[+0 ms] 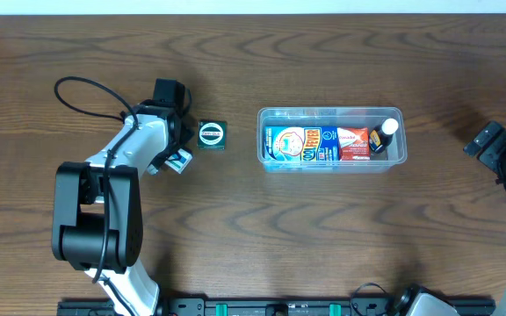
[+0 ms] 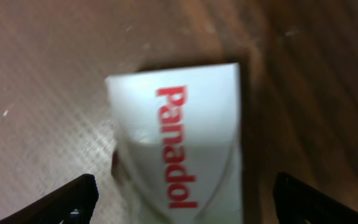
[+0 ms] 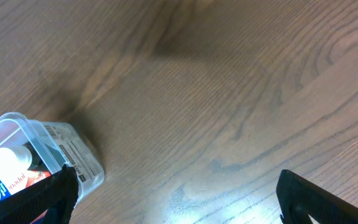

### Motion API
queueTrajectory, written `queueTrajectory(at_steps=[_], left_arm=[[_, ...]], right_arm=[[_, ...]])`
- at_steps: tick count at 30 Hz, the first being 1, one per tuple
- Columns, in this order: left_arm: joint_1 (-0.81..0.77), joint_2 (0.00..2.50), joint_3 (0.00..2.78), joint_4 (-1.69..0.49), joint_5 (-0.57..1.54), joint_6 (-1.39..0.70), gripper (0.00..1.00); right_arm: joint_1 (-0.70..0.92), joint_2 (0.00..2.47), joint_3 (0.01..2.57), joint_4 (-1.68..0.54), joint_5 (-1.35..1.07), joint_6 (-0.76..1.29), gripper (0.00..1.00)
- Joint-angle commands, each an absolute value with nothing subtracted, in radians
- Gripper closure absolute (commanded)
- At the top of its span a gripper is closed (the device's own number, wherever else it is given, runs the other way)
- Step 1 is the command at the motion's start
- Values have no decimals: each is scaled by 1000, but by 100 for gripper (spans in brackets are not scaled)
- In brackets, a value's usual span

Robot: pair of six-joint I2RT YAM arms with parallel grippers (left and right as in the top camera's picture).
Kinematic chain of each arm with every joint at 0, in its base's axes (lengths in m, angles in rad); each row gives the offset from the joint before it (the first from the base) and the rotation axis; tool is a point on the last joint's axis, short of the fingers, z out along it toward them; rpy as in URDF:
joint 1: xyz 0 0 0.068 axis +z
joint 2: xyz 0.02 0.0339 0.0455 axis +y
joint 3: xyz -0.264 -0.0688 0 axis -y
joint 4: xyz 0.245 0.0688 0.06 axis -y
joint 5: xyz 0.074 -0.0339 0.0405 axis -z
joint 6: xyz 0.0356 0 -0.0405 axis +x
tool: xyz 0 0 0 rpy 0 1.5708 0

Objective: Pack container

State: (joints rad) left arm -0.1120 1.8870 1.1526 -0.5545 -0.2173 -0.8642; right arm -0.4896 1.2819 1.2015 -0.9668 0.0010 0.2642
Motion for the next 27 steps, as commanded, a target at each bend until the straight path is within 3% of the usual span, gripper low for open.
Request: queueTrajectory(at_steps=[1, 12, 27], left_arm=[[-105, 1888, 1149, -535, -237, -772, 8], [-105, 1880, 1151, -506, -237, -707, 1], [-96, 1880, 1150, -519, -198, -763, 2]], right_arm=[[-498, 1283, 1216, -965, 11, 280, 1], [-498, 1283, 1216, -965, 11, 280, 1], [-498, 1283, 1216, -965, 11, 280, 1]])
